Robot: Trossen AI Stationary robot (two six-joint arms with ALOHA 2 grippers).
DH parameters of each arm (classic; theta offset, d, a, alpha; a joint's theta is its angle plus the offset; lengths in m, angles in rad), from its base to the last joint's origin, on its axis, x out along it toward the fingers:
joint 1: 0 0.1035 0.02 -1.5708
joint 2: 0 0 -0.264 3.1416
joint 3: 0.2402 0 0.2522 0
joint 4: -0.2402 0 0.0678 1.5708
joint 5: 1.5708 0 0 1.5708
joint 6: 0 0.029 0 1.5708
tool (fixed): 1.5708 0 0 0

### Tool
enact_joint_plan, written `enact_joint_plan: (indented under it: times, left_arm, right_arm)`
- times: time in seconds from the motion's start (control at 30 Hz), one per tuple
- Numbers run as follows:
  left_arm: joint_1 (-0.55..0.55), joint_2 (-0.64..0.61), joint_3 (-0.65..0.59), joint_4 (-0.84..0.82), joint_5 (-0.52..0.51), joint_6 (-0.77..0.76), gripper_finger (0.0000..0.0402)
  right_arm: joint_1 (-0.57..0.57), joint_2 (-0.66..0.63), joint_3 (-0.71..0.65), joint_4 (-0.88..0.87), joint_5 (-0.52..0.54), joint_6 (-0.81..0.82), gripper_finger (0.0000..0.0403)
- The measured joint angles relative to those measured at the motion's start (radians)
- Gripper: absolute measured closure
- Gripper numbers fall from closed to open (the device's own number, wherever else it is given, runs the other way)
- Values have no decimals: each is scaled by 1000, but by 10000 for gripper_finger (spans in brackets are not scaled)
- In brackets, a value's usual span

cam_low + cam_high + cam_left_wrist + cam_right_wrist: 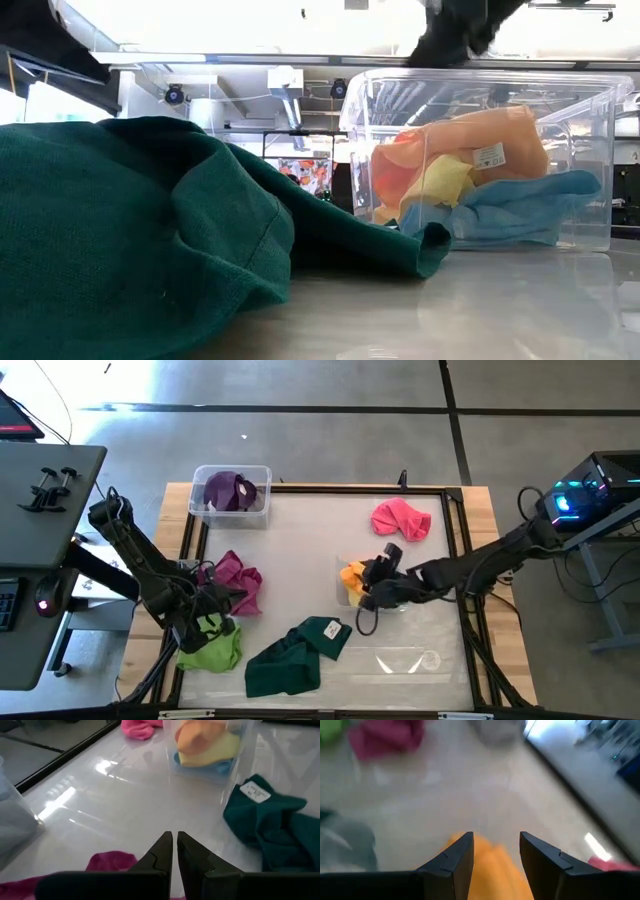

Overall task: Sort towels by color in basket
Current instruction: Put the orange towel into the bottom transparent bin, then put the dark green towel into the top transparent bin

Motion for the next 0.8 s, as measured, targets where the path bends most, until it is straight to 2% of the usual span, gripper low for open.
enact_joint_plan:
  times: [0.17, 0.33, 0.47, 0.63, 0.8]
  left_arm:
    - [0, 24, 0, 92, -56, 39, 387]
    - [0, 117, 0, 206, -140, 96, 387]
    - [0, 215, 0, 358, -122, 249, 387]
    - [15, 288, 0, 667, 1, 505, 381]
    - [105, 307, 0, 944, 346, 714, 337]
  right_arm:
    - [116, 1, 42, 136, 153, -60, 250]
    - [204, 13, 28, 295, 152, -66, 250]
    - [268, 60, 27, 350, 146, -64, 250]
    - [311, 161, 27, 433, 186, -64, 250]
    - [310, 256, 26, 483, 220, -91, 250]
